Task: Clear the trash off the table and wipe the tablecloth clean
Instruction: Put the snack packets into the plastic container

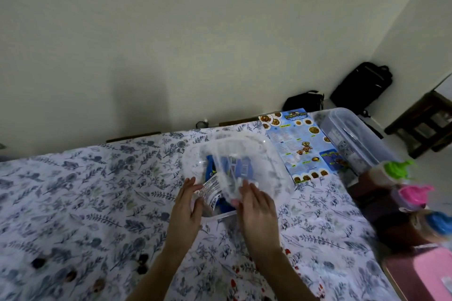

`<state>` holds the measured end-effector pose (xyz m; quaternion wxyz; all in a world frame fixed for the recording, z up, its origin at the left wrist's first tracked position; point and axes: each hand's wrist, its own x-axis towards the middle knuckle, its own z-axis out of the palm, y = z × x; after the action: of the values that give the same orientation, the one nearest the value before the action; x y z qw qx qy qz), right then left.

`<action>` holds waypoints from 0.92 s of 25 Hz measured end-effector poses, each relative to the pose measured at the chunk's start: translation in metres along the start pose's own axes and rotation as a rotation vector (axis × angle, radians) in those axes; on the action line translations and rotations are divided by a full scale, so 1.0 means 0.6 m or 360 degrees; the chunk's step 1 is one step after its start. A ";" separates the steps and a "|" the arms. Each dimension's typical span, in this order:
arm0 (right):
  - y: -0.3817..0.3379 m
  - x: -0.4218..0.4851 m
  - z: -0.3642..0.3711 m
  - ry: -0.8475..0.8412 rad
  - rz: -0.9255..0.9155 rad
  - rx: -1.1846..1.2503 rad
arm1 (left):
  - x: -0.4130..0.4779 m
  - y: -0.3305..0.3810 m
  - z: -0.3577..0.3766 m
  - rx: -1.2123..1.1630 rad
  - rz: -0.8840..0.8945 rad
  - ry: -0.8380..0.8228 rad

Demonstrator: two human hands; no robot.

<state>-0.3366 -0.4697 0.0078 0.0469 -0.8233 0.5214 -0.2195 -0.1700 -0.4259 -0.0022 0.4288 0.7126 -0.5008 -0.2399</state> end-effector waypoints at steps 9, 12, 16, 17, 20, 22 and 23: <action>-0.028 0.005 0.016 -0.0230 -0.0257 0.0126 | 0.018 0.013 -0.005 -0.0021 -0.0225 -0.0003; 0.051 0.041 0.006 -0.0264 0.0310 0.0122 | 0.033 0.016 0.001 0.0205 -0.0169 -0.0012; 0.108 0.063 0.008 -0.0565 0.0489 0.0411 | 0.042 0.016 0.017 0.0682 -0.0142 0.0026; 0.106 0.064 0.012 -0.0583 0.0479 0.0459 | 0.044 0.019 0.019 0.0745 -0.0146 0.0044; 0.094 0.064 0.013 -0.0466 0.0479 0.0476 | 0.052 0.020 0.023 0.0804 -0.0118 0.0102; 0.089 0.063 0.010 -0.0393 0.0474 0.0449 | 0.056 0.020 0.019 0.0791 -0.0111 0.0114; 0.087 0.063 0.008 -0.0363 0.0470 0.0438 | 0.057 0.022 0.017 0.0757 -0.0120 0.0101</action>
<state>-0.3650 -0.5276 -0.0007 0.2491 -0.7433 0.5927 -0.1847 -0.1715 -0.4630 0.0065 0.2552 0.8189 -0.5025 -0.1084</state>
